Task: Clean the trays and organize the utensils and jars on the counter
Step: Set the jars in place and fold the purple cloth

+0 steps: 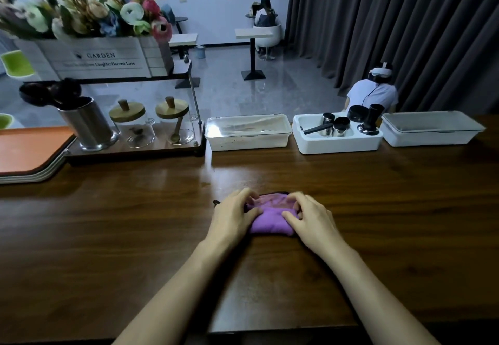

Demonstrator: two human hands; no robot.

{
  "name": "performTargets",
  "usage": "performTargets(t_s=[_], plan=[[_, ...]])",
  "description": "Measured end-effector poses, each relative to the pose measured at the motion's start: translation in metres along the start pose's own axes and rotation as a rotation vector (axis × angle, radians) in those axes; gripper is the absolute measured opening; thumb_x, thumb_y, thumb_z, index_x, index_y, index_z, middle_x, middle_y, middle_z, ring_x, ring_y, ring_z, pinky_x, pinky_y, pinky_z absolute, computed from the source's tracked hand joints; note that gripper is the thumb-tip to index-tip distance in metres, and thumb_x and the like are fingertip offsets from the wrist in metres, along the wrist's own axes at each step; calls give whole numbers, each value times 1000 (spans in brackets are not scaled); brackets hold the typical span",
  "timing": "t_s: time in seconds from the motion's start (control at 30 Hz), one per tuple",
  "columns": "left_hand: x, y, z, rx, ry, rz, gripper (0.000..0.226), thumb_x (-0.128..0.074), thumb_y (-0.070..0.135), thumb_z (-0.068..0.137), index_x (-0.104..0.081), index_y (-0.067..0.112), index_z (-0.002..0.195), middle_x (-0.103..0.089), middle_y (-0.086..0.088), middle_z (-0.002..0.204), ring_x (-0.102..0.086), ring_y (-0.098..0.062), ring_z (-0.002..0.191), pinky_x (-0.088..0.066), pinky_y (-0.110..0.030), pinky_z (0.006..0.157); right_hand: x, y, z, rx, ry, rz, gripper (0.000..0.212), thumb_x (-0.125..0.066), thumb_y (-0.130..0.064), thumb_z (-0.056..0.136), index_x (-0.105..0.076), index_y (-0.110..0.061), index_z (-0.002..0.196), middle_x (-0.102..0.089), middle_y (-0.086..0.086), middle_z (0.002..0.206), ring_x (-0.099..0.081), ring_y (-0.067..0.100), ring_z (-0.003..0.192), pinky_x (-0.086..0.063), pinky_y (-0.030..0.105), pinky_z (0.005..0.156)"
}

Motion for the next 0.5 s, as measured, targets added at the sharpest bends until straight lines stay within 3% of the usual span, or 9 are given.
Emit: performTargets(t_s=[0.1,0.17,0.23,0.3,0.37,0.5], plan=[[1,2,-9,-113,82,62,13,-70,36,91,-64,31,101,-58,15,104,-58,-11,91,-47,-31,74,6,-10,-12,179,119,62,27,-65,-37,93,-60,-32,120,-50,-12,116,-52,6,103,-47,24,88],[4,8,-19,-240,116,60,9,-64,37,95,-68,29,98,-60,15,105,-58,-10,95,-50,-33,80,1,-11,-20,265,57,12,30,-62,-51,92,-67,-35,116,-48,-16,126,-45,3,116,-41,22,97],[0,9,-27,-298,60,64,25,-61,49,96,-73,28,101,-64,17,107,-56,-8,100,-49,-29,88,-11,-3,-23,261,-71,-48,49,-62,-64,85,-63,-39,127,-41,-19,142,-33,2,133,-32,20,106],[-8,6,-30,-306,-42,115,47,-61,67,88,-73,28,111,-64,18,113,-53,-5,106,-43,-20,94,-15,1,-23,264,-100,-75,52,-68,-57,85,-59,-40,133,-35,-20,148,-25,1,139,-26,19,107],[-11,4,-27,-326,-95,152,55,-64,71,82,-70,29,117,-63,17,116,-51,-5,108,-40,-19,94,-11,-4,-18,287,-62,-67,41,-69,-45,88,-65,-36,128,-42,-18,142,-30,0,134,-27,16,104],[-1,5,-13,-280,-92,130,38,-66,56,88,-65,32,116,-68,13,107,-54,-8,97,-45,-29,86,-3,-10,-6,266,-13,-5,25,-67,-40,90,-72,-31,113,-63,-18,115,-47,3,112,-43,25,96]])
Point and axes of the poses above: each hand's wrist, its own z-axis towards the middle knuckle, its own x-axis out of the back of the hand, y = z × x, the point moved 9 cm from there along z, towards the middle knuckle
